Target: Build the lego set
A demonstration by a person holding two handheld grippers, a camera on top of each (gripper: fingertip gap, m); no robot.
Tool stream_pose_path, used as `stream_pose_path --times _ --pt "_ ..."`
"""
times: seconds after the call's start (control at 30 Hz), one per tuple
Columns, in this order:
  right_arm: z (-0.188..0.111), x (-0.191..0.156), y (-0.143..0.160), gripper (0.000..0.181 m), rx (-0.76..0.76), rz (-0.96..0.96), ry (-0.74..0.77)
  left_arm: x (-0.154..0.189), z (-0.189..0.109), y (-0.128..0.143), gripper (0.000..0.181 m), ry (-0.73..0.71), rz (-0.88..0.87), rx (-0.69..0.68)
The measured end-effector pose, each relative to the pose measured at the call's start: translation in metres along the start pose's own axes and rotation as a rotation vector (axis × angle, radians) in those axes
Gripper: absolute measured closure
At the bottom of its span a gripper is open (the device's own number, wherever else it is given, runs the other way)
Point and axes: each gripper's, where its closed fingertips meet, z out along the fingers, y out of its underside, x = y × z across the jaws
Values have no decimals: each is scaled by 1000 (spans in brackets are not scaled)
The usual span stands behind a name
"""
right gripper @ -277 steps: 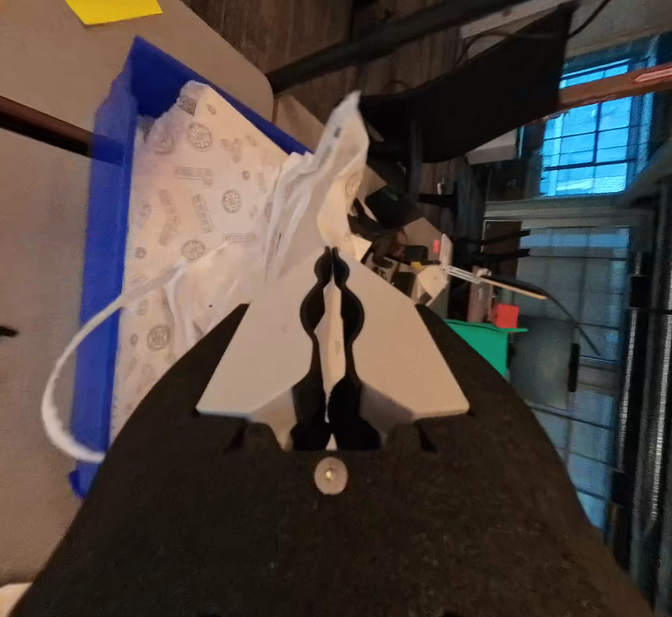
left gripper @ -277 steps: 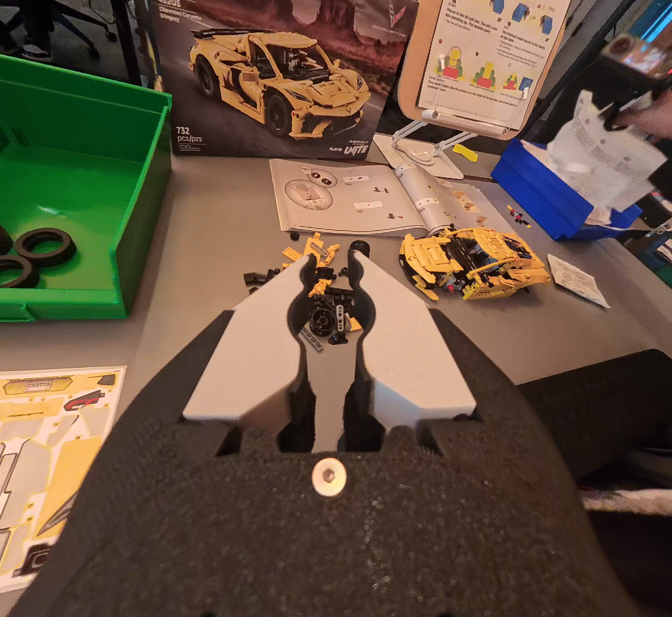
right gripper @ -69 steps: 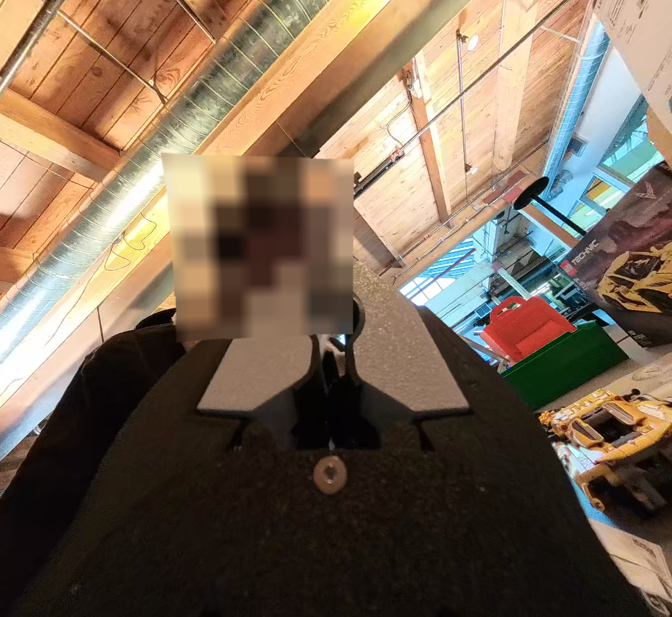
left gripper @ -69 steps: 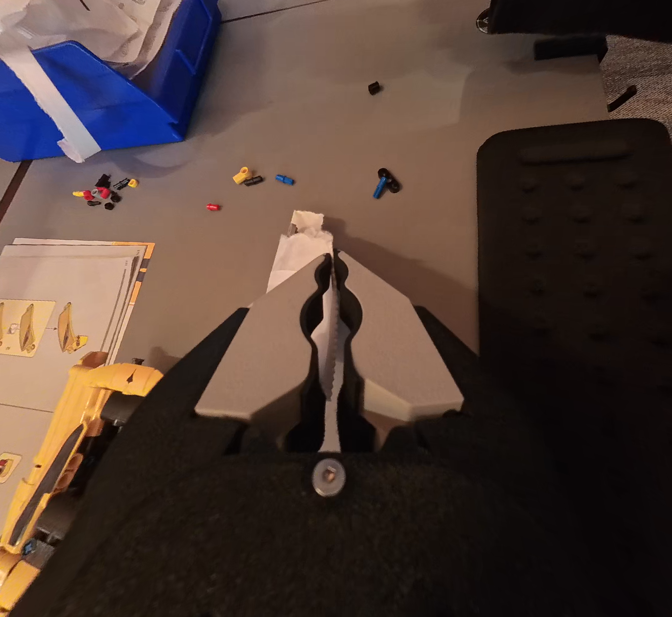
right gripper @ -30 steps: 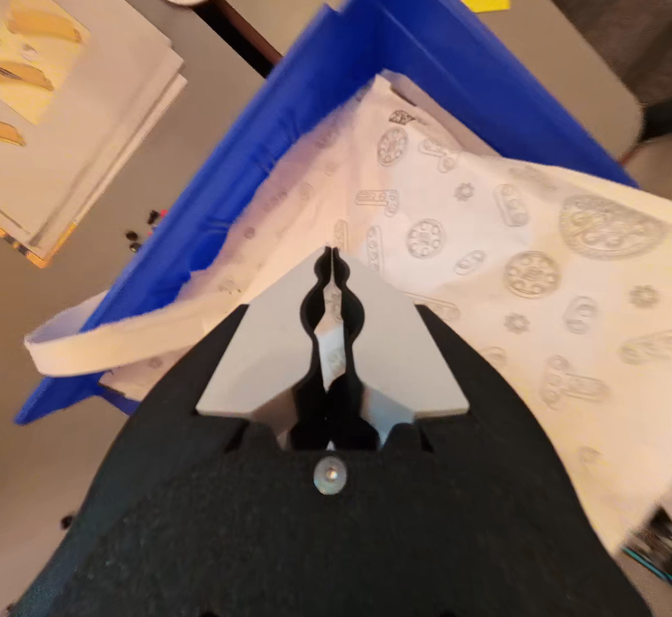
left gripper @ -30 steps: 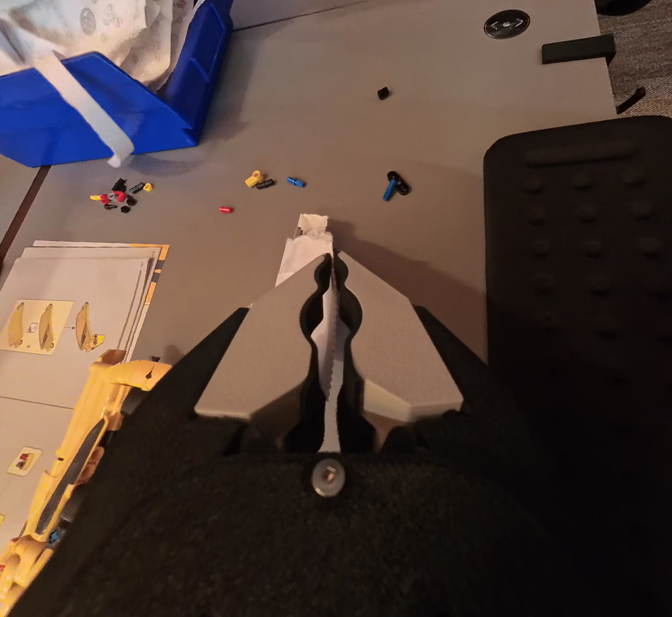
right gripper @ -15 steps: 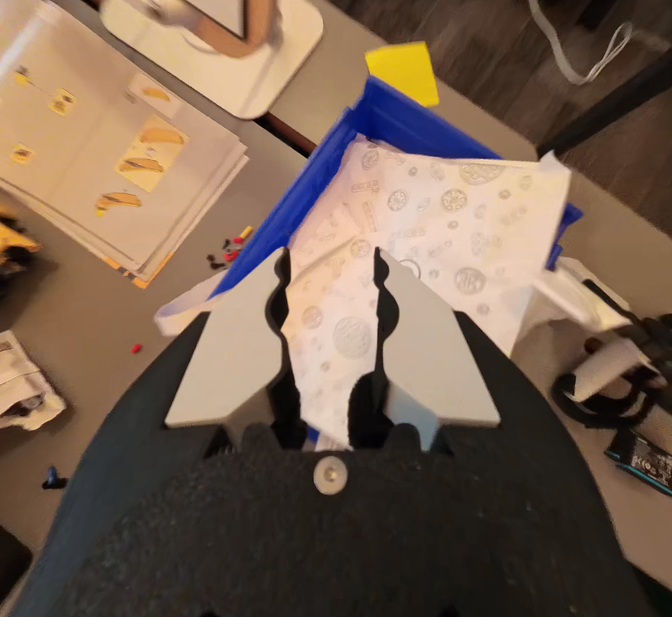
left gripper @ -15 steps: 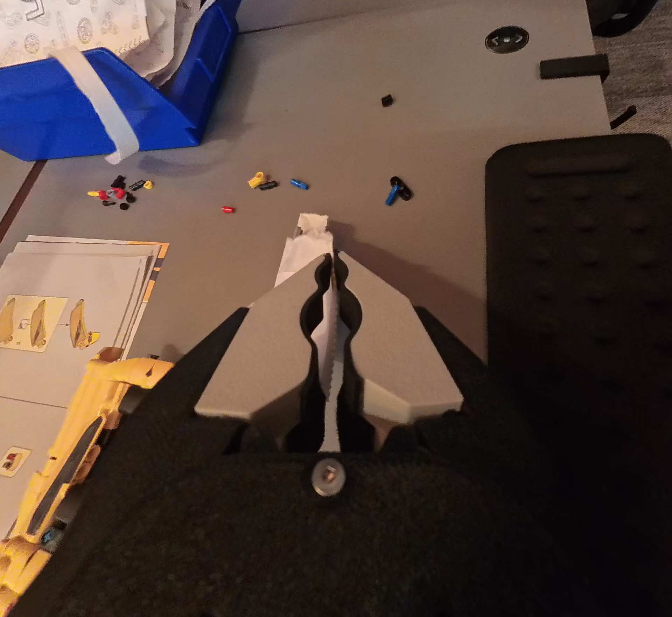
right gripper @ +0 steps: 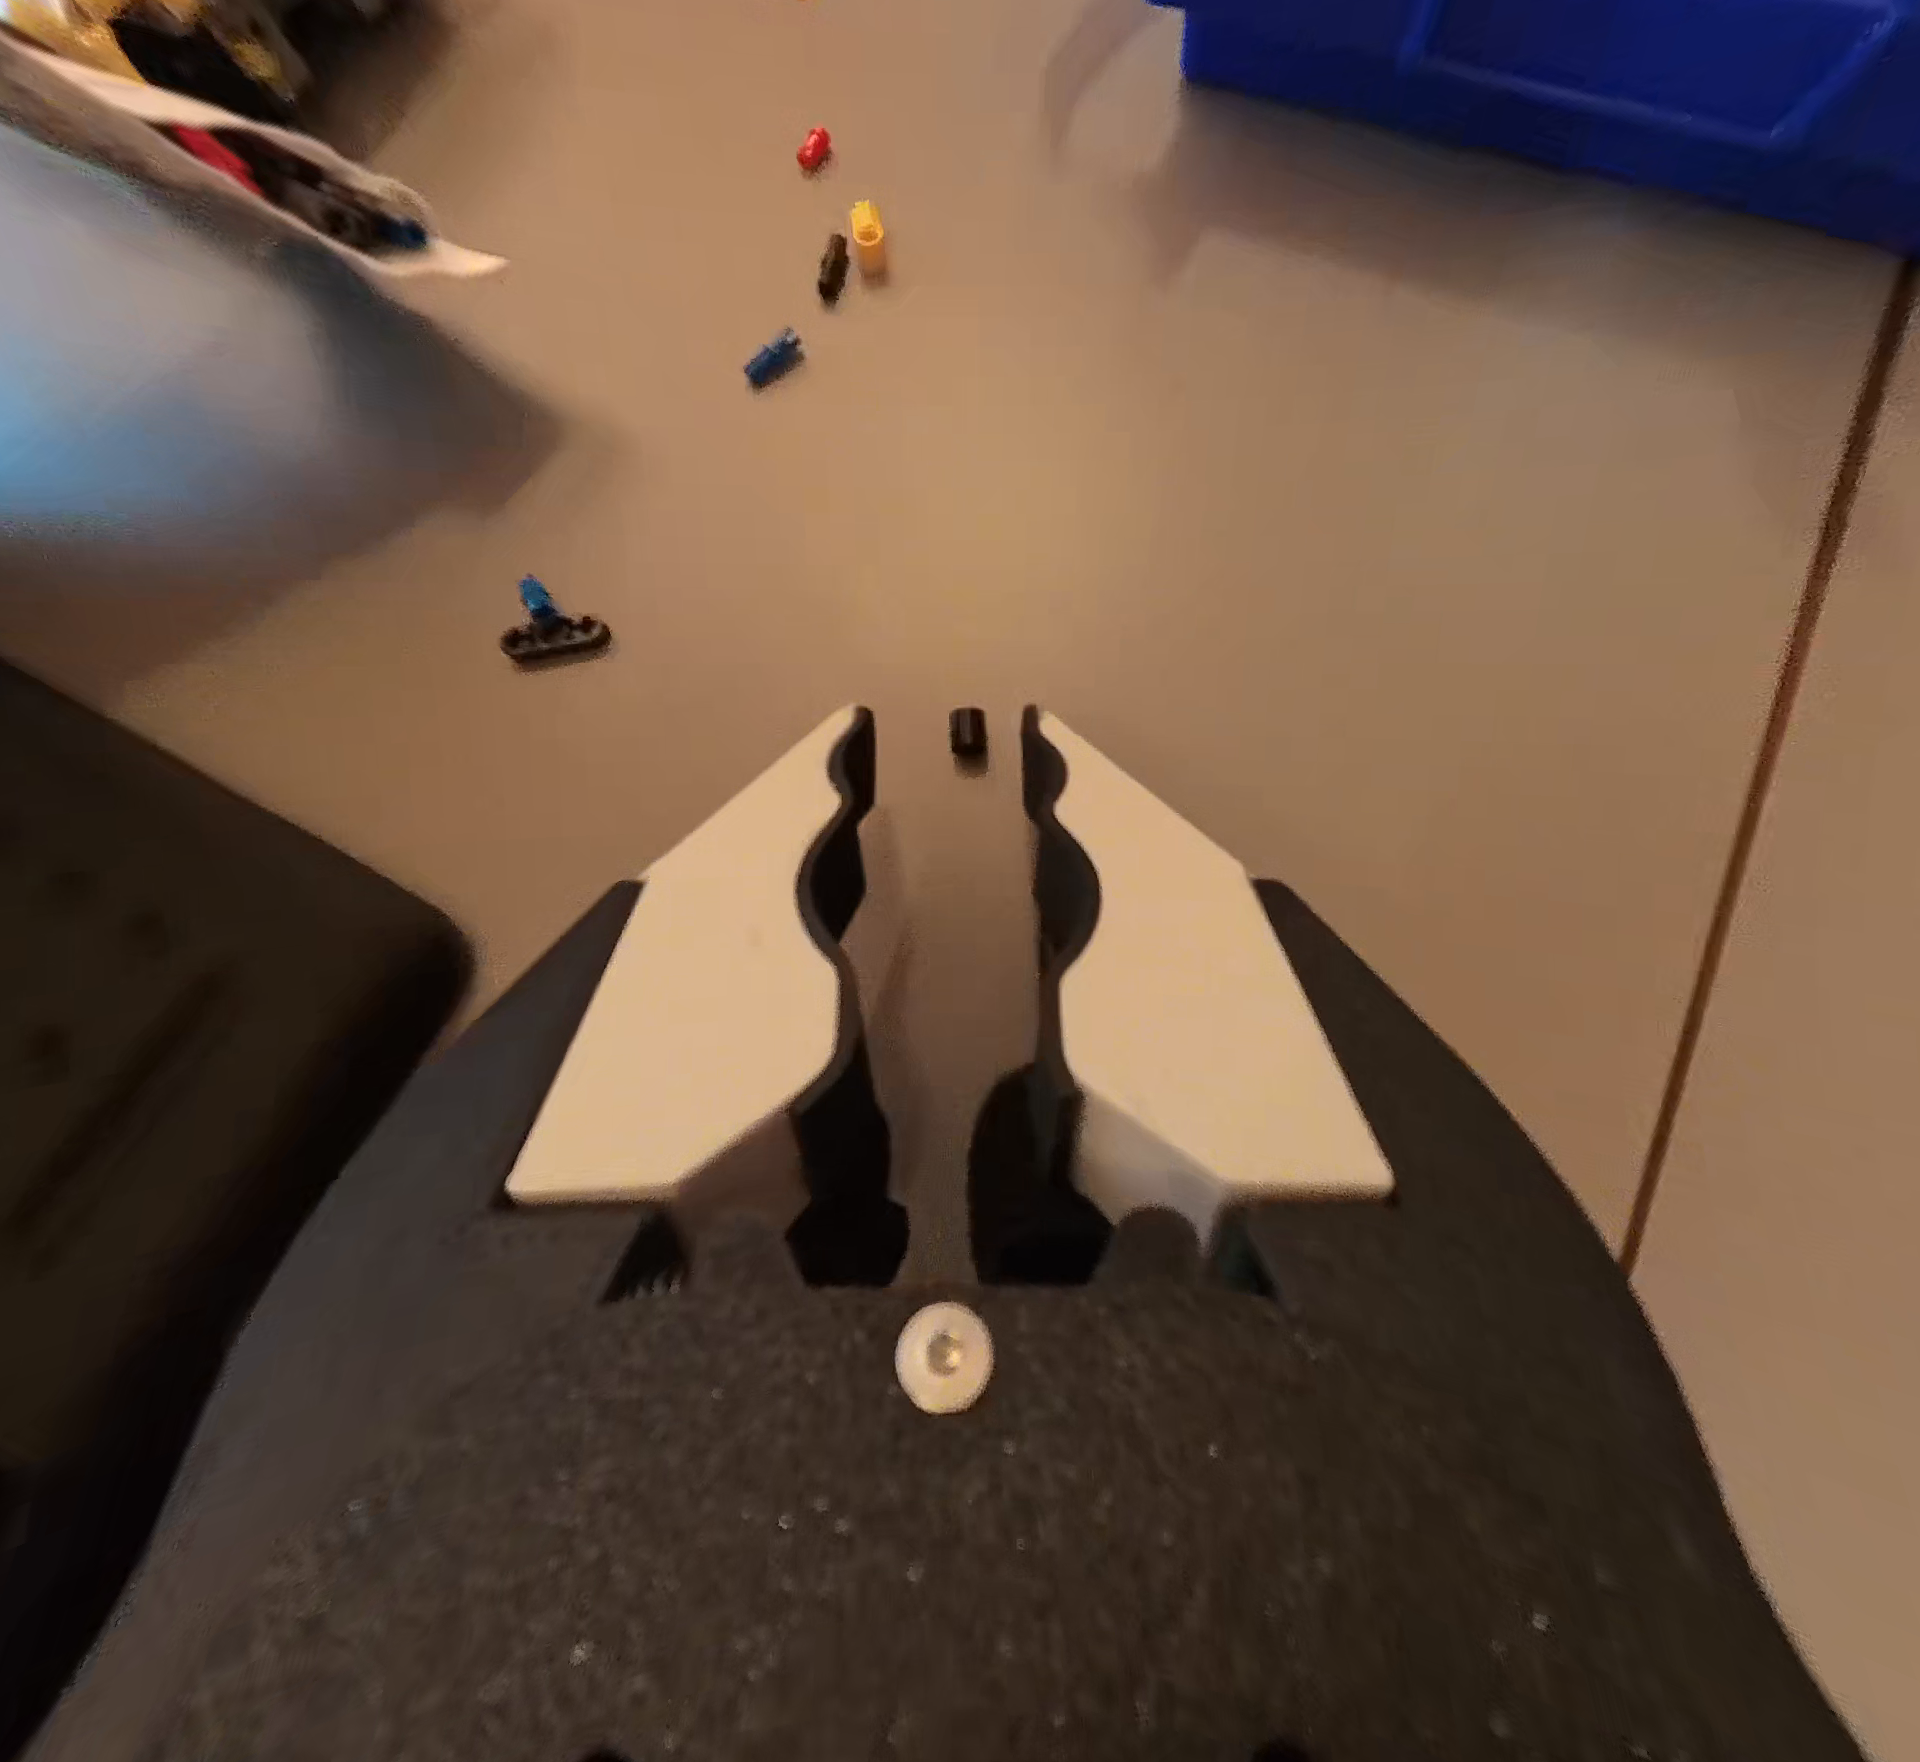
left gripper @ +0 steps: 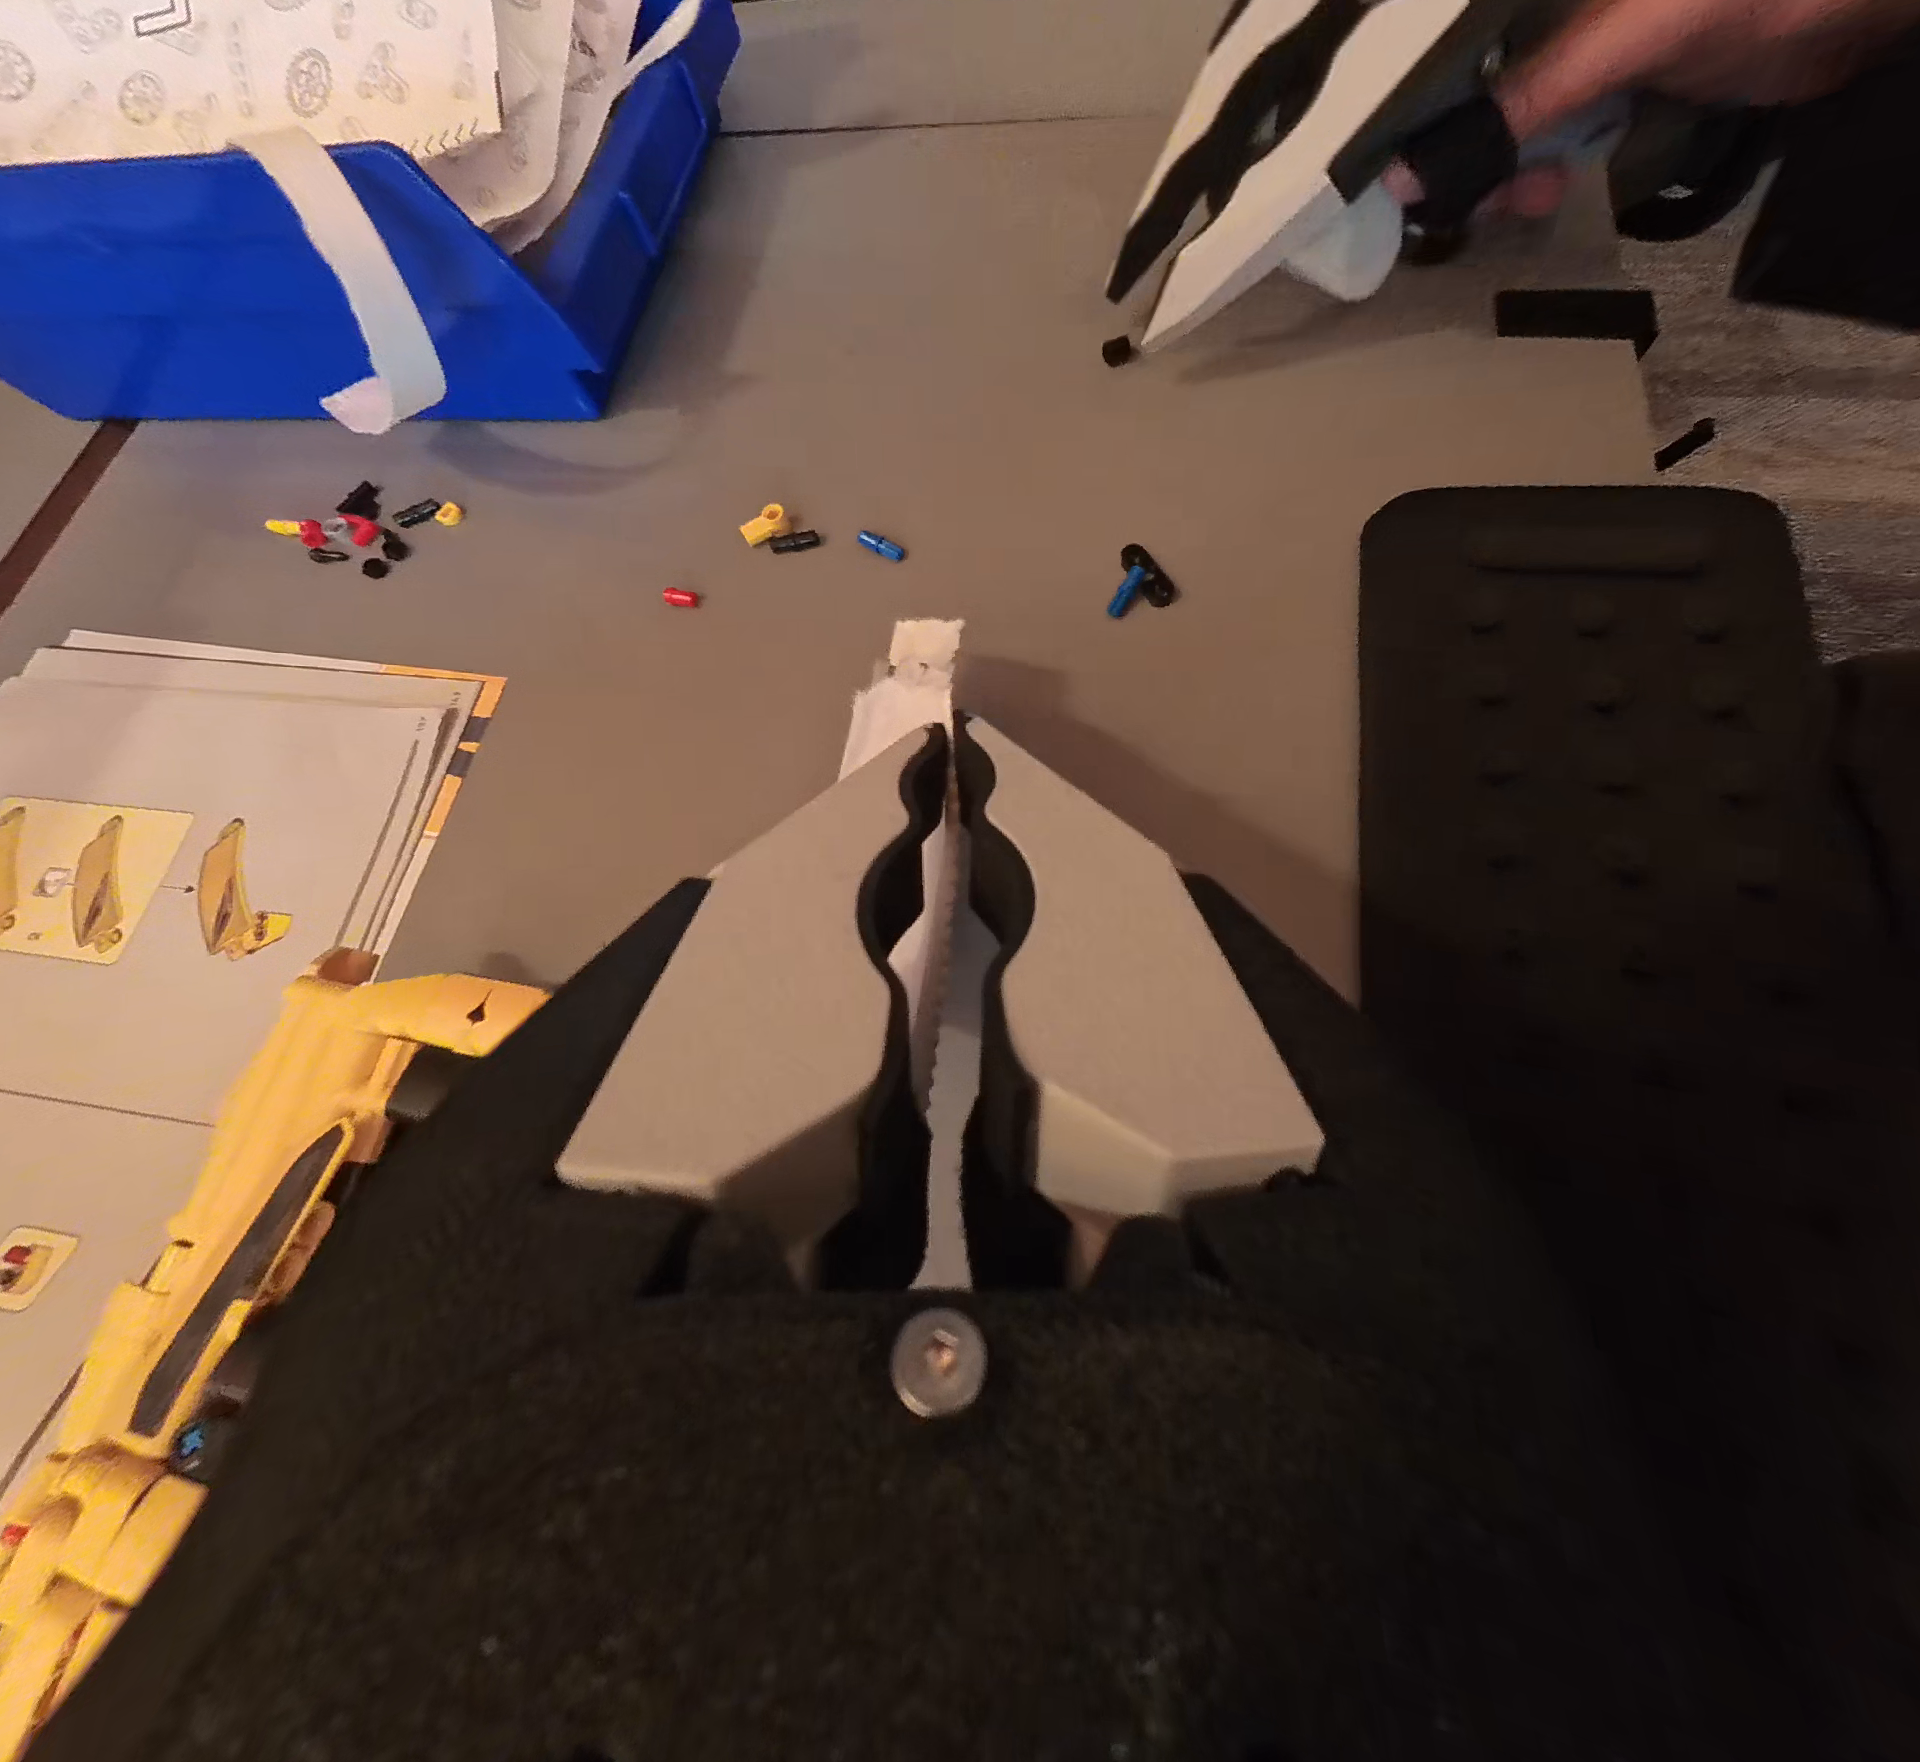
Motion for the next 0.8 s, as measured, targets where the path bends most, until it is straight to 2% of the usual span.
stream_pose_path --times 0.13,0.2,0.27,0.4,0.57,0.67,0.8 --pt "9 4 9 159 -49 -25 22 1 -2 0 181 2 2 -9" --pt "12 3 6 172 -37 -27 6 1 -3 1 181 -7 5 -16" --pt "17 1 3 176 -32 -35 -6 1 -4 2 181 -14 1 -19" --pt "47 -21 -20 176 -40 -88 -98 -2 -4 3 181 -26 -5 -27" --pt "76 -30 -44 176 -40 -165 -112 -3 -3 2 181 -32 -1 -34" --pt "74 -32 -44 163 -37 -144 -130 -2 -1 1 181 -22 -13 -28" --pt "48 -33 -50 157 60 -99 -128 -1 1 -9 181 19 -66 24"
